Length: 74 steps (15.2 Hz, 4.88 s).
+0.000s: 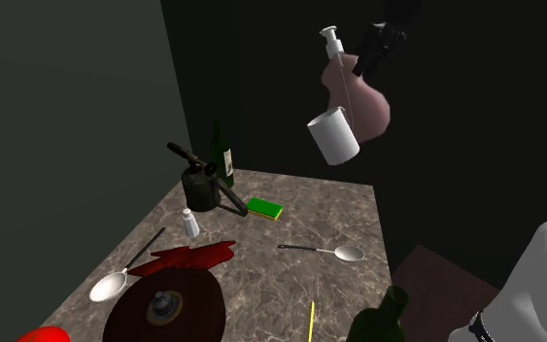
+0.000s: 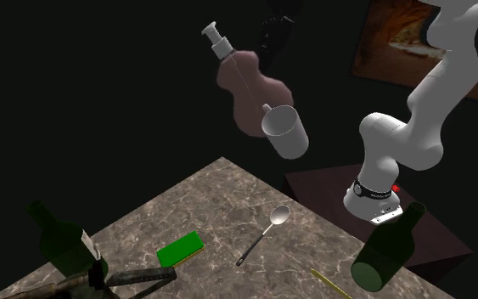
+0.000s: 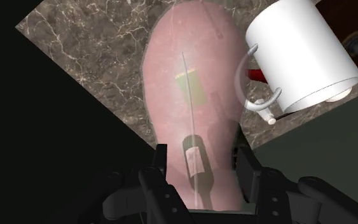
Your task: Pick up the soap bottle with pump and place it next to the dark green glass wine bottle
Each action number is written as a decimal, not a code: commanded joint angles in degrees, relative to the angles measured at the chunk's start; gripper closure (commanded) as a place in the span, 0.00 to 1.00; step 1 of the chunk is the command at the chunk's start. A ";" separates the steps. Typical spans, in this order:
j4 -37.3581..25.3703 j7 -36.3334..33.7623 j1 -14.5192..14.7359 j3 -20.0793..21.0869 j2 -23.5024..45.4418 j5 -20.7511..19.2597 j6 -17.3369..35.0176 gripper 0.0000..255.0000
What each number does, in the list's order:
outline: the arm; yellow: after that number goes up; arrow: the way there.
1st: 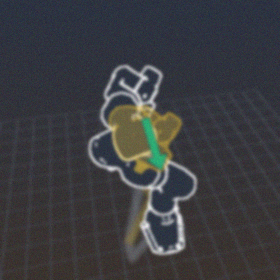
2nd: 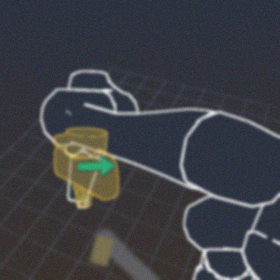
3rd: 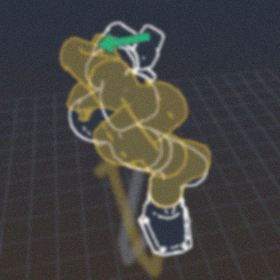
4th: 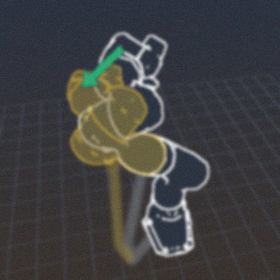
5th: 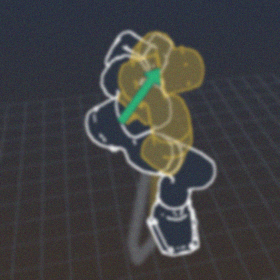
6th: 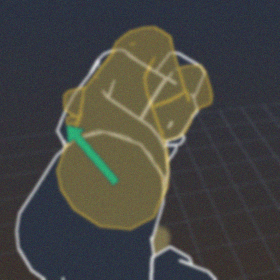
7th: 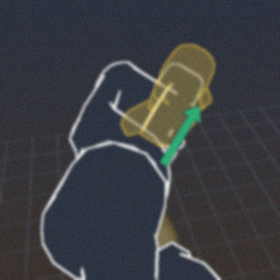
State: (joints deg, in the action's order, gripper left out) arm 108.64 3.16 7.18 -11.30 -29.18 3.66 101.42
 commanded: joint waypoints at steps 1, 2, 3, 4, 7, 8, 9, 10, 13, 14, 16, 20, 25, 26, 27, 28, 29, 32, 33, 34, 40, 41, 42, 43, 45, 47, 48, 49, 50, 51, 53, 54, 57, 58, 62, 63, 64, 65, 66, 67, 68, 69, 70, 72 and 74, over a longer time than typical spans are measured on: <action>2.48 -2.13 -0.03 1.90 -3.33 -0.34 -0.54 1.00; 3.74 -3.24 -0.01 2.95 -4.92 -0.39 -0.79 1.00; 4.93 -4.35 0.02 3.99 -6.47 -0.39 -1.08 1.00; 6.05 -5.45 0.06 5.03 -7.98 -0.33 -1.40 1.00; 8.98 -8.74 0.28 8.15 -12.28 0.14 -2.54 1.00; 9.81 -9.83 0.38 9.19 -13.63 0.38 -2.98 1.00; 10.58 -10.93 0.50 10.24 -14.94 0.67 -3.44 1.00; 11.28 -12.03 0.63 11.29 -16.20 1.00 -3.92 1.00; 12.98 -15.35 1.11 14.48 -19.74 2.19 -5.47 1.00; 13.41 -16.48 1.30 15.55 -20.82 2.65 -6.01 1.00; 14.07 -18.75 1.72 17.71 -22.84 3.63 -7.13 1.00; 14.61 -23.39 2.60 22.12 -26.27 5.91 -9.44 1.00; 13.83 -29.37 3.65 27.79 -29.33 9.13 -12.30 1.00; 13.48 -30.60 3.83 28.95 -29.78 9.80 -12.86 1.00; 13.06 -31.82 3.99 30.11 -30.17 10.49 -13.41 1.00; 12.59 -33.04 4.12 31.27 -30.51 11.19 -13.96 1.00; 12.05 -34.27 4.23 32.44 -30.80 11.89 -14.50 1.00; 10.07 -38.01 4.43 35.97 -31.35 13.99 -16.05 1.00; 9.28 -39.28 4.46 37.16 -31.43 14.68 -16.55 1.00; 8.44 -40.55 4.45 38.35 -31.45 15.35 -17.04 1.00; 2.05 -48.23 3.54 45.62 -30.71 19.34 -19.83 1.00; 0.76 -49.53 3.24 46.86 -30.44 19.96 -20.28 1.00; -0.59 -50.83 2.89 48.12 -30.13 20.57 -20.72 1.00; -2.08 -52.20 2.46 49.44 -29.78 21.20 -21.19 1.00; 0.11 -52.09 2.97 49.67 -30.92 21.67 -20.11 1.00; 2.24 -52.00 3.48 49.94 -32.02 22.15 -19.05 1.00; 3.29 -51.96 3.73 50.10 -32.55 22.40 -18.53 1.00; 4.32 -51.93 3.98 50.26 -33.08 22.65 -18.01 1.00; 5.34 -51.89 4.23 50.43 -33.60 22.90 -17.49 1.00; 6.34 -51.87 4.48 50.61 -34.11 23.16 -16.98 1.00; 8.31 -51.82 4.97 51.01 -35.11 23.69 -15.97 1.00; 9.28 -51.80 5.21 51.22 -35.59 23.96 -15.46 1.00; 12.11 -51.76 5.94 51.91 -37.01 24.80 -13.98 1.00; 13.04 -51.76 6.18 52.16 -37.46 25.09 -13.48 1.00; 16.62 -51.76 7.14 53.26 -39.20 26.30 -11.54 1.00; 17.49 -51.76 7.37 53.56 -39.61 26.62 -11.06 1.00; 18.35 -51.77 7.61 53.87 -40.02 26.94 -10.58 1.00; 19.19 -51.78 7.85 54.18 -40.42 27.27 -10.11 1.00; 20.03 -51.80 8.09 54.51 -40.81 27.61 -9.63 1.00; 20.86 -51.81 8.33 54.85 -41.19 27.95 -9.16 1.00; 21.68 -51.83 8.57 55.19 -41.57 28.29 -8.68 1.00; 22.49 -51.85 8.81 55.55 -41.93 28.65 -8.21 1.00; 23.29 -51.88 9.05 55.91 -42.29 29.00 -7.74 1.00; 24.87 -51.93 9.53 56.68 -42.98 29.74 -6.80 1.00; 26.40 -51.99 10.01 57.48 -43.64 30.50 -5.85 1.00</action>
State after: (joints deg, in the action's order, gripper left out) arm 134.16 -48.82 16.87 45.85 -72.37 33.78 95.05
